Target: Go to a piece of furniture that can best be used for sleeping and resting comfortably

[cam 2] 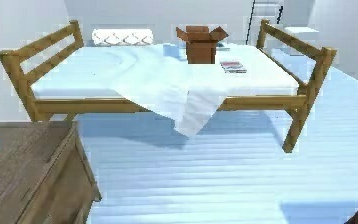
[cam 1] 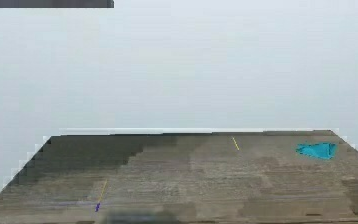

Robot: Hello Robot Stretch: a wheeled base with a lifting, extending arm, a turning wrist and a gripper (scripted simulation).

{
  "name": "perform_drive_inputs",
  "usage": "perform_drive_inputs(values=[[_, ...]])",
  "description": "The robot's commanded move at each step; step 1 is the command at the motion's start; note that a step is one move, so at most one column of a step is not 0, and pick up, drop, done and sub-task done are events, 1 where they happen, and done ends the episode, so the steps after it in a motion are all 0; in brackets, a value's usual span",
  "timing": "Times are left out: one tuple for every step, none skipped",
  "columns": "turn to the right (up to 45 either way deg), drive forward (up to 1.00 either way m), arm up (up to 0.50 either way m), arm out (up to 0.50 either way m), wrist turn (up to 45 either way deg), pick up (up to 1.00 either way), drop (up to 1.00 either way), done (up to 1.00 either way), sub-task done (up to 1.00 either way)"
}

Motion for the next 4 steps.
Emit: perform_drive_inputs(values=[[45.0, 0.00, 0.00, 0.00, 0.0, 0.00, 0.00, 0.00, 0.00], [45.0, 0.00, 0.00, 0.00, 0.0, 0.00, 0.00, 0.00, 0.00], [27.0, 0.00, 0.00, 0.00, 0.0, 0.00, 0.00, 0.00, 0.00], [0.0, 0.90, 0.00, 0.00, 0.0, 0.00, 0.00, 0.00, 0.00]])
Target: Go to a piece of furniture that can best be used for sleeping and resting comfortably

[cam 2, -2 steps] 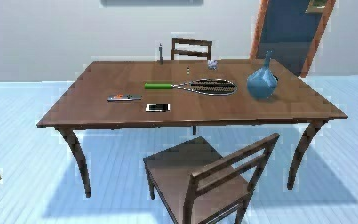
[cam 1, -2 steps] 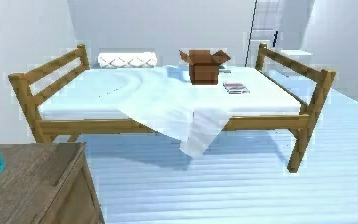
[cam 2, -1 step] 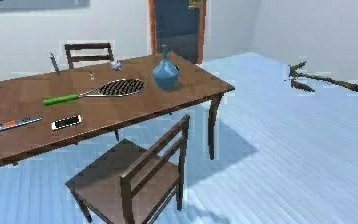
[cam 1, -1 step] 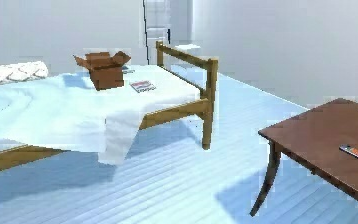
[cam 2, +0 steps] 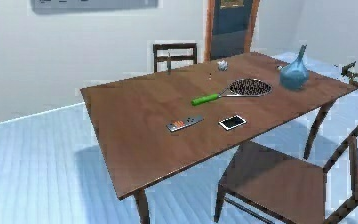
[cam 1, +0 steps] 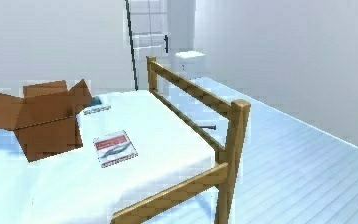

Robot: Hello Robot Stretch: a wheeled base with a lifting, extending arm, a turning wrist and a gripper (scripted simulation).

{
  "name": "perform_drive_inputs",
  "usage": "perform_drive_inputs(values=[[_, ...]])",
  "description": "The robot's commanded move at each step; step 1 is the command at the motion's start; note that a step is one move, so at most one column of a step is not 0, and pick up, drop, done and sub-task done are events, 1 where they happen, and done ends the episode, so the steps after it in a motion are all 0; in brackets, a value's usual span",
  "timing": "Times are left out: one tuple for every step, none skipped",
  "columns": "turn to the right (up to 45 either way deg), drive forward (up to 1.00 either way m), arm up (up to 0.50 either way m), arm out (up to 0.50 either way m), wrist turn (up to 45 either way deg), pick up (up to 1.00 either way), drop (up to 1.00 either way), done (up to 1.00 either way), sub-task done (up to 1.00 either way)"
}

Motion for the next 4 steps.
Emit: perform_drive_inputs(values=[[-3.0, 0.00, 0.00, 0.00, 0.0, 0.00, 0.00, 0.00, 0.00], [0.0, 0.30, 0.00, 0.00, 0.0, 0.00, 0.00, 0.00, 0.00], [45.0, 0.00, 0.00, 0.00, 0.0, 0.00, 0.00, 0.00, 0.00], [21.0, 0.00, 0.00, 0.00, 0.0, 0.00, 0.00, 0.00, 0.00]])
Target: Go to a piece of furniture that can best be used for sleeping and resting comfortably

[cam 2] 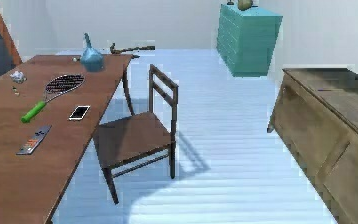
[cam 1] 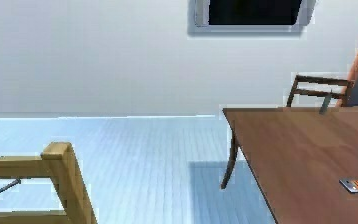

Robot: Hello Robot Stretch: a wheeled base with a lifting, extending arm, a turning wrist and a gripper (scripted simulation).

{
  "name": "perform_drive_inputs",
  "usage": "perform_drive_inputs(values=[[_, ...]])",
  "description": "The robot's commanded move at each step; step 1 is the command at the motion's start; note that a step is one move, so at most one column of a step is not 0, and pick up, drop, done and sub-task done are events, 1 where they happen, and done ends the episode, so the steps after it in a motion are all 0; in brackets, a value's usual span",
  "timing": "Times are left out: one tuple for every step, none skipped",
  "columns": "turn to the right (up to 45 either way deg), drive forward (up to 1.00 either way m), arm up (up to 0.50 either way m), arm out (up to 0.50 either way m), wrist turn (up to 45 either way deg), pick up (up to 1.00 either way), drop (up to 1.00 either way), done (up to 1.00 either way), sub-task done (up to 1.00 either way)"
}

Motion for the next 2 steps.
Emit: perform_drive_inputs(values=[[0.0, 1.00, 0.00, 0.00, 0.0, 0.00, 0.00, 0.00, 0.00], [9.0, 0.00, 0.00, 0.00, 0.0, 0.00, 0.00, 0.00, 0.00]])
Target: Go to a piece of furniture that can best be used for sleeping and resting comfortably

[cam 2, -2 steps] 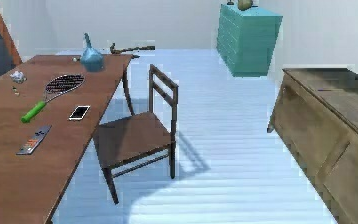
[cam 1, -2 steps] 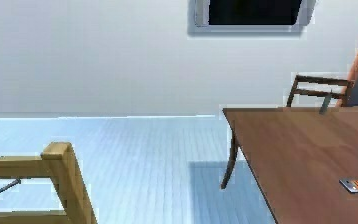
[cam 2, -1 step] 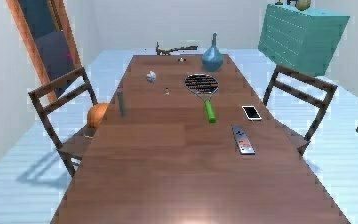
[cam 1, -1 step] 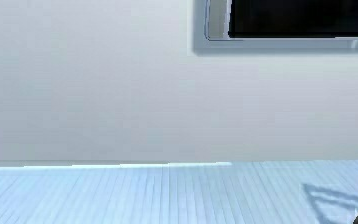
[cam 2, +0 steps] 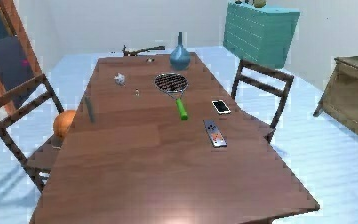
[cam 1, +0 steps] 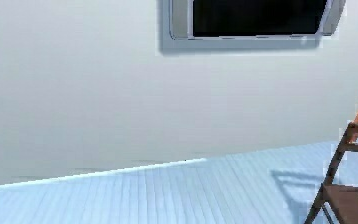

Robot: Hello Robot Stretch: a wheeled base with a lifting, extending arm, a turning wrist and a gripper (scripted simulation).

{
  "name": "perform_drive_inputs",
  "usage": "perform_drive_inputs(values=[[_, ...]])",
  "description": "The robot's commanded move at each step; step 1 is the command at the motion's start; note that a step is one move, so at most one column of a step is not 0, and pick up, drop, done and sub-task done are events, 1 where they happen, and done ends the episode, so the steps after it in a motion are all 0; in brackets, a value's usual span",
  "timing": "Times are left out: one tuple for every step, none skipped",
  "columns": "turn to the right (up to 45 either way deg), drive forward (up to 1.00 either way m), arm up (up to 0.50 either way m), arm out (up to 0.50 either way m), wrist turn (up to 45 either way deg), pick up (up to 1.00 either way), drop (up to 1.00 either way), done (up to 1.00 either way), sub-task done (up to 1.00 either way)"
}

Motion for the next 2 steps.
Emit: perform_drive_inputs(values=[[0.0, 0.15, 0.00, 0.00, 0.0, 0.00, 0.00, 0.00, 0.00], [-45.0, 0.00, 0.00, 0.00, 0.0, 0.00, 0.00, 0.00, 0.00]])
